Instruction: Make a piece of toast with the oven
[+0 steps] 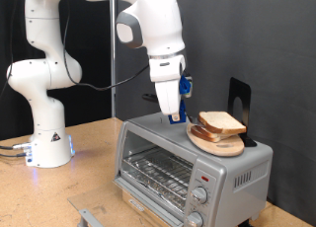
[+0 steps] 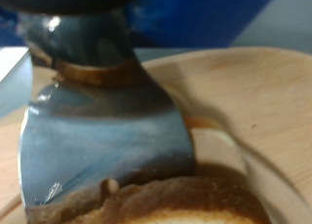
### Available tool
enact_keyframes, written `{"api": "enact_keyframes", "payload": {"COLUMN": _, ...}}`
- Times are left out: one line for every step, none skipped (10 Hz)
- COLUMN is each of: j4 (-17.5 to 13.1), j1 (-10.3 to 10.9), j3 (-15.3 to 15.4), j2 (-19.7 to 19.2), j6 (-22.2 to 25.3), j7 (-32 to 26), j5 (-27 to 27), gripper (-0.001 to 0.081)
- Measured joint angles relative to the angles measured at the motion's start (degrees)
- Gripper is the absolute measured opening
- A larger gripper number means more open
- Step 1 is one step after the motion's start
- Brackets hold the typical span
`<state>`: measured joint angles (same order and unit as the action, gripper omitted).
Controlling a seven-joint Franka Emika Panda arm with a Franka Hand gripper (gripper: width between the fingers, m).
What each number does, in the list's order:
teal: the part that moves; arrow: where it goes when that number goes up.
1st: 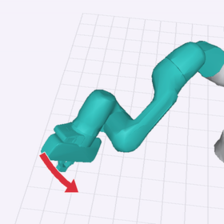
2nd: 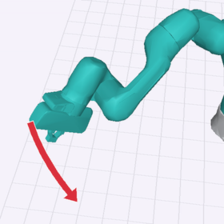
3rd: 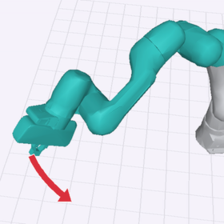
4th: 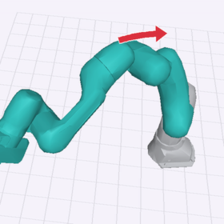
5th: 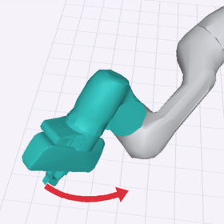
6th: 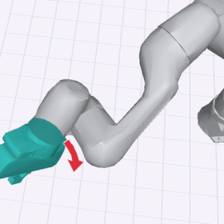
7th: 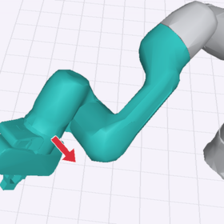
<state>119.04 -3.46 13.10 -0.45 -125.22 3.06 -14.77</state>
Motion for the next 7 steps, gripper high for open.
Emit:
{"api": "enact_keyframes", "payload": {"j4": 0.5, "j1": 0.0, "j3": 0.1, "j2": 0.0, "j6": -2.4, "j7": 0.1, "j5": 0.0, "gripper": 0.0384}}
{"api": "enact_keyframes", "payload": {"j4": 1.4, "j1": 0.0, "j3": 0.2, "j2": 0.1, "j6": -5.3, "j7": 0.0, "j5": -0.4, "gripper": 0.0384}}
{"api": "enact_keyframes", "payload": {"j4": 2.6, "j1": 0.0, "j3": 0.2, "j2": 0.4, "j6": -7.6, "j7": -0.4, "j5": -1.4, "gripper": 0.0384}}
{"api": "enact_keyframes", "payload": {"j4": 3.9, "j1": 0.0, "j3": 0.2, "j2": 0.9, "j6": -9.5, "j7": -1.4, "j5": -2.7, "gripper": 0.0384}}
{"api": "enact_keyframes", "payload": {"j4": 5.3, "j1": 0.0, "j3": 0.2, "j2": 1.8, "j6": -10.8, "j7": -2.6, "j5": -4.2, "gripper": 0.0384}}
{"api": "enact_keyframes", "payload": {"j4": 6.7, "j1": -0.1, "j3": 0.2, "j2": 2.9, "j6": -11.3, "j7": -3.8, "j5": -5.8, "gripper": 0.0384}}
{"api": "enact_keyframes", "payload": {"j4": 8.0, "j1": -0.1, "j3": 0.0, "j2": 4.3, "j6": -11.4, "j7": -5.0, "j5": -7.3, "gripper": 0.0384}}
